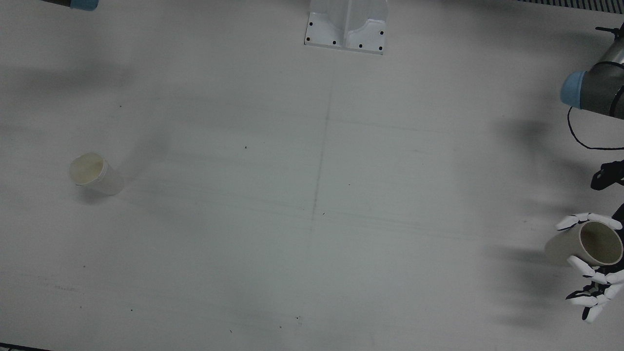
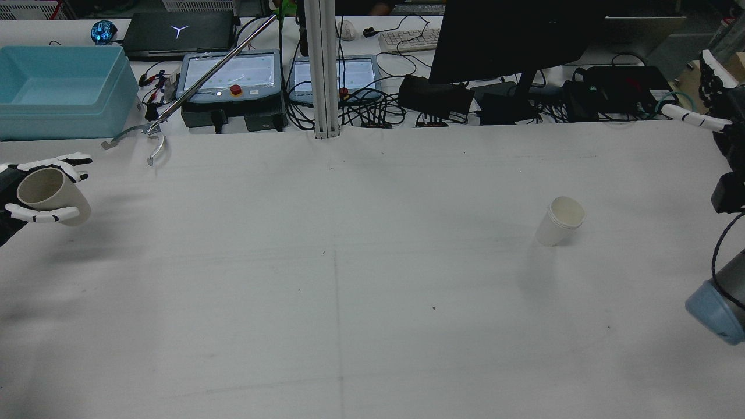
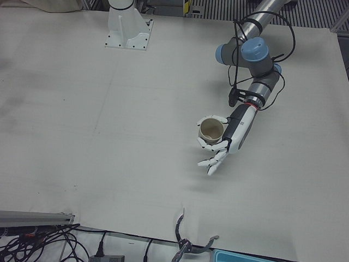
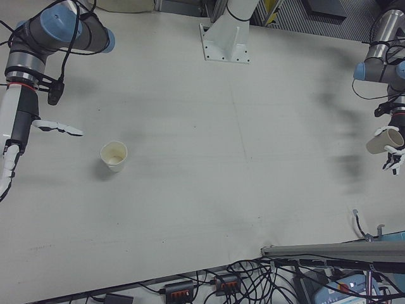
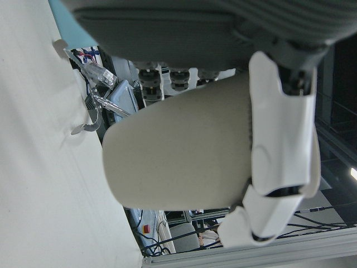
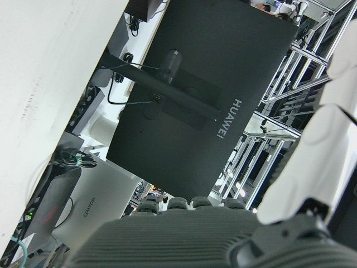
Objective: Pour water
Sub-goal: 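Lift the beige cup off the table with the left hand, then reach the right hand toward the white paper cup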
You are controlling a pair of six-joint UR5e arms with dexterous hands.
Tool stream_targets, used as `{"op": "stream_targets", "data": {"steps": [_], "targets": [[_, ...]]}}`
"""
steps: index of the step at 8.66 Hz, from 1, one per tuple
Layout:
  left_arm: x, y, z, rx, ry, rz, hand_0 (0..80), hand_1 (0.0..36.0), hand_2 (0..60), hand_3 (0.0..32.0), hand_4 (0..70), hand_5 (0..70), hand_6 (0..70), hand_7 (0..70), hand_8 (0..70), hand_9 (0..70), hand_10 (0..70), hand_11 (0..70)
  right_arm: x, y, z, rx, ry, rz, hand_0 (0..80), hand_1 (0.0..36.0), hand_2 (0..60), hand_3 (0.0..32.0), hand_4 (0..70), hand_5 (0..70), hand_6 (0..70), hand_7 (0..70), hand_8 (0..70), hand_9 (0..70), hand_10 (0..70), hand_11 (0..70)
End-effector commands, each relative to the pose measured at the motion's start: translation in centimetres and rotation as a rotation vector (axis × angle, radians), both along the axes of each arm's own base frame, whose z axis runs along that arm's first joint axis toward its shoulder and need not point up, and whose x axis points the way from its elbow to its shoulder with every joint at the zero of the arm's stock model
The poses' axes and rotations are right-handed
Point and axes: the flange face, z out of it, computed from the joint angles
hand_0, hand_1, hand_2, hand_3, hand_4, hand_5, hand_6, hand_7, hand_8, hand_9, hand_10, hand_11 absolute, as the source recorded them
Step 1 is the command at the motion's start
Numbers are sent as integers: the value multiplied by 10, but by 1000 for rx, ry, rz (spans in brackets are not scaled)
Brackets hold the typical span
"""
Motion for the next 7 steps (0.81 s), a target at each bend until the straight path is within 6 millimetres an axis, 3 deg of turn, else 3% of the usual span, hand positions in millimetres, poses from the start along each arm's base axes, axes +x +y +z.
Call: {"op": "stream_targets", "data": {"steps": [1, 4, 5, 7], "targets": [[-29, 10, -3, 0, -6, -15, 643, 360, 600, 0, 536, 700, 136, 174, 46, 54, 93, 167, -47, 6, 33, -17, 22, -56, 436, 116, 95, 0, 0, 0, 0, 0, 0, 0, 3, 19], [-30, 12, 0, -4, -10, -15, 720, 360, 600, 0, 530, 700, 115, 149, 34, 42, 72, 137, -69, 17, 64, -46, 39, -105, 426, 117, 120, 0, 0, 0, 0, 0, 0, 0, 1, 15], [-31, 12, -1, -3, -10, -17, 726, 360, 600, 0, 524, 700, 113, 149, 31, 43, 70, 135, -75, 18, 68, -52, 44, -116, 428, 116, 119, 0, 1, 0, 0, 0, 0, 0, 0, 13], [-40, 11, 1, -8, -6, -32, 720, 360, 600, 0, 523, 700, 111, 149, 31, 46, 72, 138, -94, 17, 56, -23, 25, -137, 416, 110, 118, 0, 0, 0, 0, 0, 0, 0, 0, 13]]}}
